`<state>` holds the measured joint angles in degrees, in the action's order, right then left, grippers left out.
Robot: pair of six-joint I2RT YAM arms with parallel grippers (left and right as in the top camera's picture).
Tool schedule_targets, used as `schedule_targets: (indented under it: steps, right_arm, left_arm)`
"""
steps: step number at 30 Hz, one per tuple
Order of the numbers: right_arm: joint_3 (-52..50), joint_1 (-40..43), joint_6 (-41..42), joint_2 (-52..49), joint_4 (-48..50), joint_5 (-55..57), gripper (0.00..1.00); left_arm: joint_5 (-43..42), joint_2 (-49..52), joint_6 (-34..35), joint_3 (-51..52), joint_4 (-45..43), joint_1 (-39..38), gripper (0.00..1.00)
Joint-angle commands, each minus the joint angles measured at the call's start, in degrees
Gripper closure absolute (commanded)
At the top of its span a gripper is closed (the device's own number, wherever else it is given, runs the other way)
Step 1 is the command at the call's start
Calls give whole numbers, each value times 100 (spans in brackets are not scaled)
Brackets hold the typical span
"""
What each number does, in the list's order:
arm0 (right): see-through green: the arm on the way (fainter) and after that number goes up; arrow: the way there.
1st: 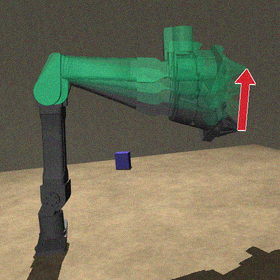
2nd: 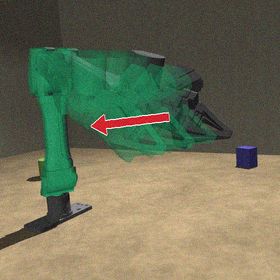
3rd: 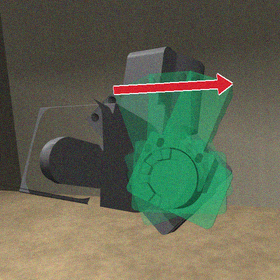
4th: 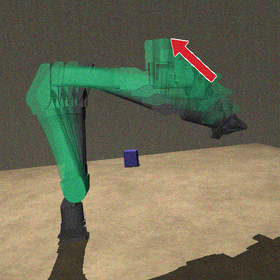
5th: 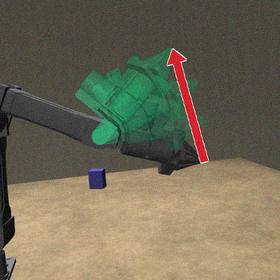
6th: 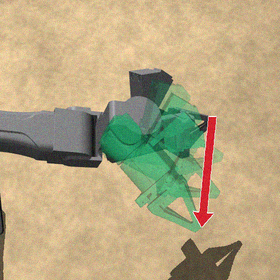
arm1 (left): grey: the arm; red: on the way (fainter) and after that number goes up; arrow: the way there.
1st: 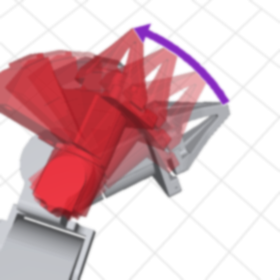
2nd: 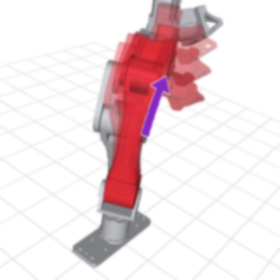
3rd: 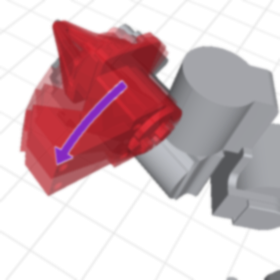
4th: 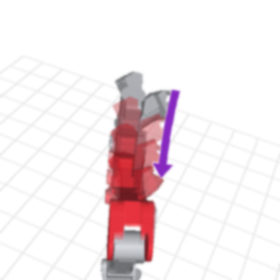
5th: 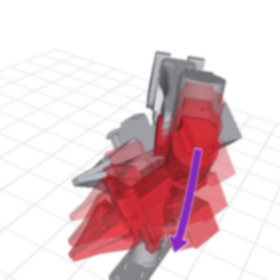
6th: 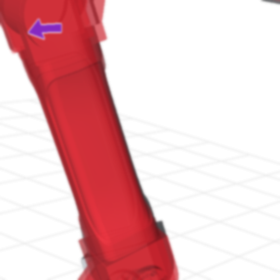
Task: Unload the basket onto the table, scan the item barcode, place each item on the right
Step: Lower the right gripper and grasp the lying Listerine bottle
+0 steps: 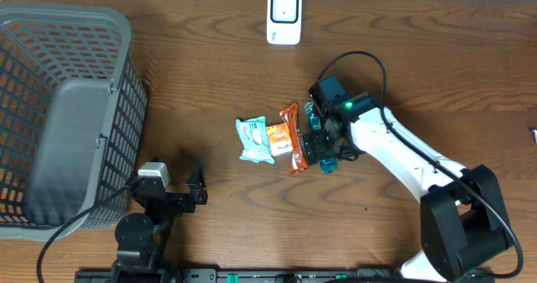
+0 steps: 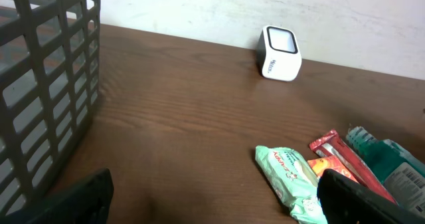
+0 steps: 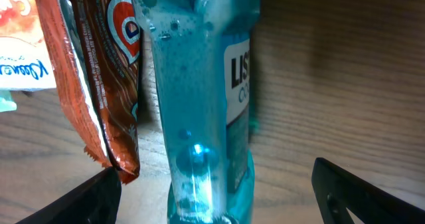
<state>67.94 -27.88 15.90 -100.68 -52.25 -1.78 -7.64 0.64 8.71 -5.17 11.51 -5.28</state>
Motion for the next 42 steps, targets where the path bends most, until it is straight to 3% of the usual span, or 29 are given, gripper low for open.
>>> schedule_targets:
  steps: [1, 4, 7, 15, 21, 24, 30, 42]
  right_arm:
    - [-232, -33, -31, -26, 203, -72, 13]
    - [-564, -35, -7, -26, 621, -74, 14]
    - [-986, -35, -4, -26, 1126, -74, 24]
    - [-1440, -28, 254, -26, 1373, -72, 68]
    - [-1438, -28, 251, -26, 1526, -72, 93]
    - [-1379, -20, 247, -24, 1558, -72, 99]
    - [-1014, 96, 22, 133, 1364, -249, 99]
    - [-667, 452, -3073, 1357, 876, -3849, 99]
  left_arm:
    - [-92, -4, -76, 142, 37, 28, 2]
    - [-92, -4, -76, 142, 37, 28, 2]
    - [-92, -4, -76, 142, 37, 28, 2]
    - [-92, -4, -76, 142, 37, 28, 2]
    - [-92, -4, -76, 142, 37, 28, 2]
    - [-92, -4, -76, 142, 35, 28, 2]
    - [-92, -4, -76, 142, 37, 28, 2]
    - [-92, -4, -76, 142, 37, 28, 2]
